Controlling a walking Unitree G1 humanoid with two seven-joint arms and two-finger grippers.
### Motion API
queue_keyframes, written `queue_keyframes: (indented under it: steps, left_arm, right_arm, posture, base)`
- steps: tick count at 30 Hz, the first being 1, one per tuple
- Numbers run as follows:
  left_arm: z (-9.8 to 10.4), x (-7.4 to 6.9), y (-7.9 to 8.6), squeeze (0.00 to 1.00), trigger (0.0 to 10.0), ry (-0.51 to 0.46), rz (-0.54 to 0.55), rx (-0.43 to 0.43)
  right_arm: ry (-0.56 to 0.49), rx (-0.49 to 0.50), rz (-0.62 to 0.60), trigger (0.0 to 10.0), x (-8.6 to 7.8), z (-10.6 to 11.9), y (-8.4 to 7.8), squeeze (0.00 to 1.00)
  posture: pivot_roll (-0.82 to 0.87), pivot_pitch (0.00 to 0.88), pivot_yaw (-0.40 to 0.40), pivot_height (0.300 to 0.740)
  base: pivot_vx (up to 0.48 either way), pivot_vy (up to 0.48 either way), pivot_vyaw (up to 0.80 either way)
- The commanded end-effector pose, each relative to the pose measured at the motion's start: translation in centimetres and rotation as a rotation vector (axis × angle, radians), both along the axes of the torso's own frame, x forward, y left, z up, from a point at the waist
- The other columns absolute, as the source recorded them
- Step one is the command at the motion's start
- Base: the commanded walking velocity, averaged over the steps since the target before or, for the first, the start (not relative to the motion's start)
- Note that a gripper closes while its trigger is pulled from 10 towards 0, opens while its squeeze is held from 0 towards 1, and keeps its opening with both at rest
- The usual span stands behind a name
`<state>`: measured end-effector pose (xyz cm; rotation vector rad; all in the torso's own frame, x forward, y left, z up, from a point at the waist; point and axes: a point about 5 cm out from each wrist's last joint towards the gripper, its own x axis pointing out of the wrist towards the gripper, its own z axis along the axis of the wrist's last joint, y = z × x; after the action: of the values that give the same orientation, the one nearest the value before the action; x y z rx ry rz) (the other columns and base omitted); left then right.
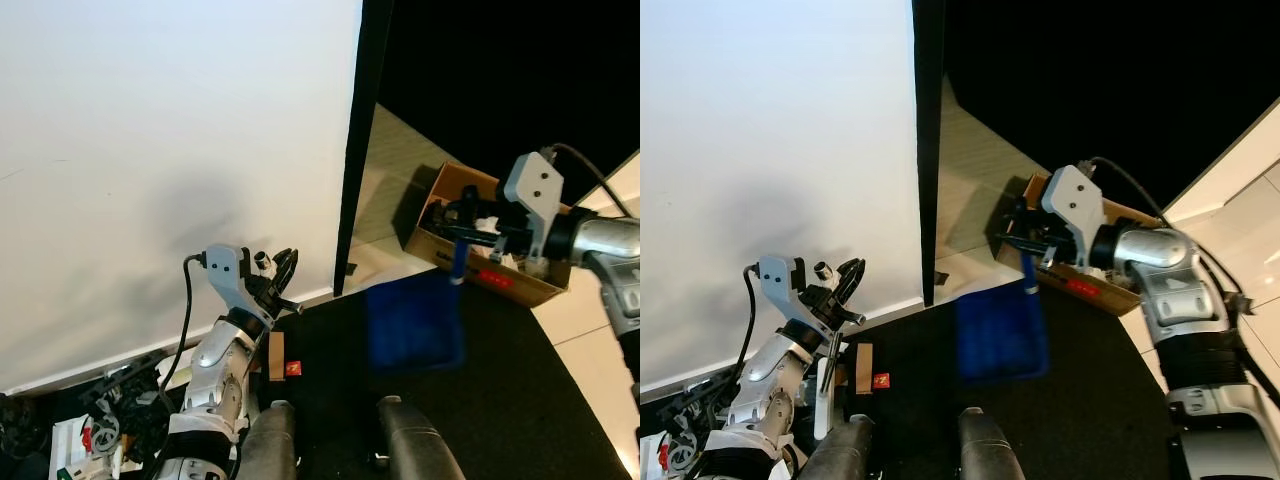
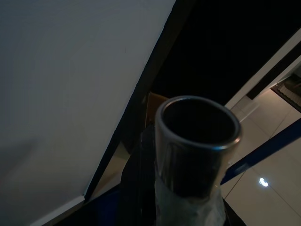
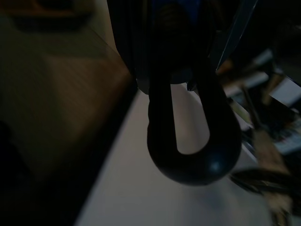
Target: Sweep floor
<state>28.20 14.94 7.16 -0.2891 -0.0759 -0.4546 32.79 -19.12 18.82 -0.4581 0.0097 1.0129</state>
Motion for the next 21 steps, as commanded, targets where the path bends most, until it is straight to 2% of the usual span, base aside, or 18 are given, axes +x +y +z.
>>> queue_keyframes:
  steps: [1,6,8,9,15,21]
  left_arm:
    - [-1.5,-0.7,0.0,0.00,10.0,0.064,0.010,-0.006]
    - [-1.4,-0.8,0.2,0.00,10.0,0.061,0.019,-0.005]
    - [-1.4,-0.8,0.3,0.00,10.0,0.061,0.020,-0.005]
    - [-1.5,-0.8,0.3,0.00,10.0,0.061,0.020,-0.004]
    - [-1.4,-0.7,0.2,0.00,10.0,0.057,0.021,-0.005]
    - [-1.3,-0.8,0.2,0.00,10.0,0.055,0.024,-0.006]
  right_arm:
    - [-0.040,0.012,0.030,10.0,0.1,0.6,0.8,0.00]
    - [0.007,0.063,0.108,10.0,-0.4,-0.7,3.2,0.00]
    - [0.020,0.072,0.121,10.0,-0.5,-0.9,3.6,0.00]
    - [0.052,0.081,0.152,10.0,-0.8,-1.7,4.7,0.00]
    - [0.083,0.081,0.151,10.0,-0.3,-3.5,6.4,0.00]
    - [0.089,0.042,0.109,10.0,0.4,-4.8,6.9,0.00]
  posture:
    - [-0.02,0.159,-0.025,0.740]
    - [-0.01,0.160,-0.022,0.740]
    - [-0.01,0.160,-0.022,0.740]
    - [0.00,0.161,-0.020,0.740]
    - [0.00,0.162,-0.019,0.740]
    - [0.01,0.162,-0.019,0.740]
  base:
    - [0.000,0.000,0.00]
    - [0.000,0.000,0.00]
    - [0.000,0.000,0.00]
    - [0.000,0.000,0.00]
    - [0.000,0.000,0.00]
    - [0.000,0.000,0.00]
